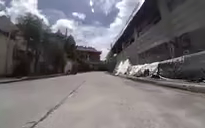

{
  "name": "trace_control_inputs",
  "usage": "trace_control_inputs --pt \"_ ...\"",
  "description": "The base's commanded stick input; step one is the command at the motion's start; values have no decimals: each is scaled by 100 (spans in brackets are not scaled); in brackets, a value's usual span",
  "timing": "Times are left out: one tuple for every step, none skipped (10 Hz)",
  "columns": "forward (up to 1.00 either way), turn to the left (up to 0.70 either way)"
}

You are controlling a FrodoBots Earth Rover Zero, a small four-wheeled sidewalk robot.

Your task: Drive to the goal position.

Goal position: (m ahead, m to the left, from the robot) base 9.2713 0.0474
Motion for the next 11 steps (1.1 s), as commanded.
trace_control_inputs --pt "70 0" --pt "70 0" --pt "70 0" --pt "70 -3" --pt "70 -30" --pt "70 -35" --pt "70 -35" --pt "70 -31" --pt "70 -4" --pt "70 0" --pt "70 0"
